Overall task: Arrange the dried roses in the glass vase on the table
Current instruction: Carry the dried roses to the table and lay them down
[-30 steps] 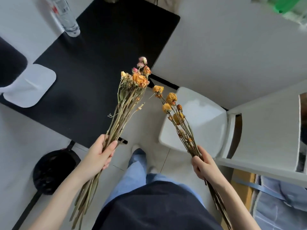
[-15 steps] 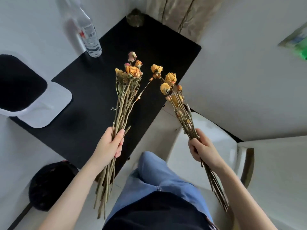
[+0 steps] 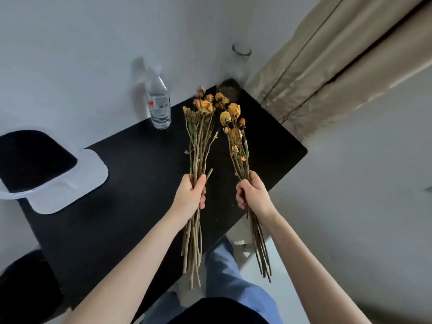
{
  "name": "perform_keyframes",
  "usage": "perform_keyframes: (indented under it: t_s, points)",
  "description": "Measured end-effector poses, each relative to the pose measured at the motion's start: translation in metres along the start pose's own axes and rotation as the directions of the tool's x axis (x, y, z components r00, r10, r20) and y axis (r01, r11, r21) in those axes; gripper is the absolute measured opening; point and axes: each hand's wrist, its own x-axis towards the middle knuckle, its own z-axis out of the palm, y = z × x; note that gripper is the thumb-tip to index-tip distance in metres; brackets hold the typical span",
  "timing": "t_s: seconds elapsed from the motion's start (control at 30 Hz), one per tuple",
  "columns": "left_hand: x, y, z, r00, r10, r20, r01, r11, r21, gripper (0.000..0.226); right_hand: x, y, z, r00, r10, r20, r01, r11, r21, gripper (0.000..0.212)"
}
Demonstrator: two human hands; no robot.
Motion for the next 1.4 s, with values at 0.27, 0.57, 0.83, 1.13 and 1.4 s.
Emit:
perform_keyframes:
  t_s: [0.27, 0.57, 0.83, 1.13, 1.4]
  points:
    - [0.092, 0.027, 0.083, 0.951, 0.003, -0.308, -0.029, 0.996, -0.080, 0.013, 0.123, -0.026, -0.042, 0.993, -0.062, 0.097, 0.077, 0.984, -0.163, 0.025]
    - [0.157, 0.019, 0.135, 0.848, -0.015, -0.530, -0.045, 0.994, -0.101, 0.011, 0.203, -0.020, -0.053, 0.962, -0.025, 0.274, 0.086, 0.974, -0.212, 0.020]
    - [0.176, -0.013, 0.143, 0.834, -0.048, -0.549, 0.058, 0.998, 0.001, 0.011, 0.231, 0.007, -0.057, 0.938, 0.003, 0.346, 0.118, 0.937, -0.328, 0.028]
    - [0.179, -0.030, 0.131, 0.866, 0.096, -0.491, 0.276, 0.727, 0.628, 0.039, 0.246, 0.023, -0.061, 0.931, -0.137, 0.337, 0.330, 0.709, -0.623, 0.033]
    - [0.158, -0.036, 0.102, 0.877, 0.119, -0.466, 0.234, 0.740, 0.630, 0.056, 0.237, 0.021, -0.076, 0.913, -0.240, 0.329, 0.406, 0.586, -0.701, 0.056]
